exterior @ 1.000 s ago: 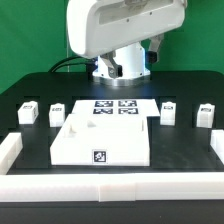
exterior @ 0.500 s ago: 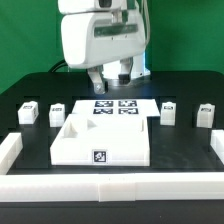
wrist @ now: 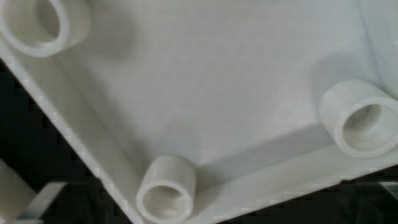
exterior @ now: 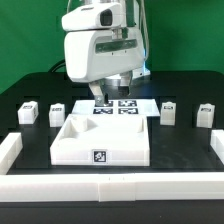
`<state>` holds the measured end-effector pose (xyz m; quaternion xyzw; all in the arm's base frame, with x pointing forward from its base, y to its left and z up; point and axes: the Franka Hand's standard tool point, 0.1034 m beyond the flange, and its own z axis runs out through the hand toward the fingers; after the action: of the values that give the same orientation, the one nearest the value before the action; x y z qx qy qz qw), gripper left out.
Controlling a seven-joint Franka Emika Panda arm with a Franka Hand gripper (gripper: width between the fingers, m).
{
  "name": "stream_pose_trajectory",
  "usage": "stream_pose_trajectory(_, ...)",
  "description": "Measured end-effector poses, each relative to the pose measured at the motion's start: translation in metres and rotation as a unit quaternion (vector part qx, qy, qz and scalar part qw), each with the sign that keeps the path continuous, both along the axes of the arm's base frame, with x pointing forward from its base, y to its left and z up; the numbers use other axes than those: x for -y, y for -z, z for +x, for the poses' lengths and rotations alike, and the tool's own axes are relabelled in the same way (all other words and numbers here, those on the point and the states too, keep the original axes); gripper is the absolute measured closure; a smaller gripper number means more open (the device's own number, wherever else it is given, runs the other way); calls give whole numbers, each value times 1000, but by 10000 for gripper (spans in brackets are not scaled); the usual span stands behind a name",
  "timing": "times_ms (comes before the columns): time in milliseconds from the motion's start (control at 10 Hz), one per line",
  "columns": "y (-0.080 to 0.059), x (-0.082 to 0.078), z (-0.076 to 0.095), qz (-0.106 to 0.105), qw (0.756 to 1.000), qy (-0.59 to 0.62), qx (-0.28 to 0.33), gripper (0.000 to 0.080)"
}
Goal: Assemble one leg
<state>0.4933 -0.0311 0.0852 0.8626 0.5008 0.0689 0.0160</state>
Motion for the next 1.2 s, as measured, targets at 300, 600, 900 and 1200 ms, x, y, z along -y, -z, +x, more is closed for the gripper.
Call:
stream_pose_trajectory(300,17,-11,-24,-31,992,-122,-10,150)
stream_pose_trajectory(600,28,-5,-43,-42,987,-152,-16,150)
stream_pose_trajectory(900,28,-7,-42,-41,987,-152,-16,150)
stream_pose_trajectory(1200,48,-1,-63,-44,972,-230,-34,150)
